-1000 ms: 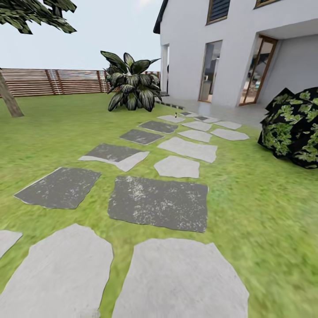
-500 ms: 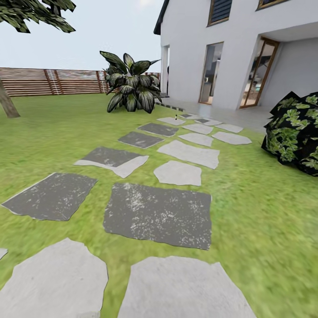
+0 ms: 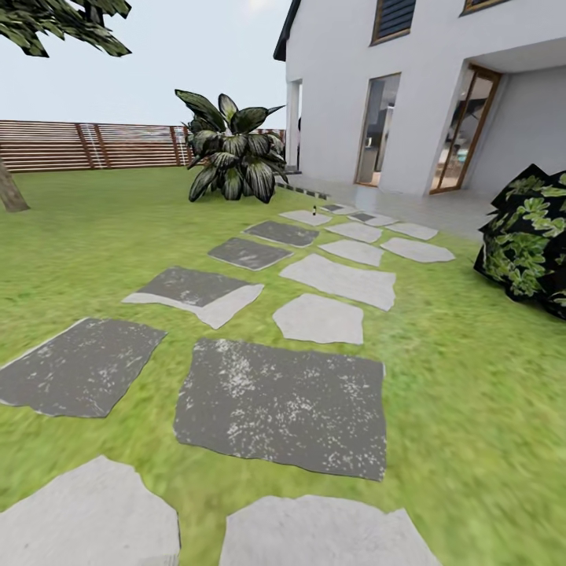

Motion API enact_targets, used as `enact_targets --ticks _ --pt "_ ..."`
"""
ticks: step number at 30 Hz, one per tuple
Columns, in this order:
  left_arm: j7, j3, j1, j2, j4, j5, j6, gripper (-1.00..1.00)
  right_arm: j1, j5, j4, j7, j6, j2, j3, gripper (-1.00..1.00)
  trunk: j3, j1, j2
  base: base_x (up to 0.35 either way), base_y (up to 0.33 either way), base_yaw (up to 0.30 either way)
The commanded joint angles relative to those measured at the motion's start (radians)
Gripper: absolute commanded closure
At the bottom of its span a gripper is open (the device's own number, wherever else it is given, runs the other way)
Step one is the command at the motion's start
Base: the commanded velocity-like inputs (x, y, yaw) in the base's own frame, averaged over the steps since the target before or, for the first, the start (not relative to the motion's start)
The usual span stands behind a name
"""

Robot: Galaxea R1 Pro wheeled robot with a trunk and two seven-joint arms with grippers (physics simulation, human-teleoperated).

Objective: In the garden, pick up the pesticide atomizer on the floor and spray pesticide onto both trees until each tree trunk is fully covered.

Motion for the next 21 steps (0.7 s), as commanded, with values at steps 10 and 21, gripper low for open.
enact_targets --ticks 10,21 --pt "0.0 0.0 0.0 0.0 0.0 0.0 0.0 -1.0 0.0 -0.001 0.0 -0.001 0.0 0.0 0.0 -1.0 0.0 0.0 0.0 0.34 0.0 0.0" --pt "0.0 0.0 0.0 0.0 0.0 0.0 0.0 -1.0 0.0 -0.003 0.0 -0.001 0.0 0.0 0.0 -1.0 0.0 0.0 0.0 0.34 0.0 -0.006"
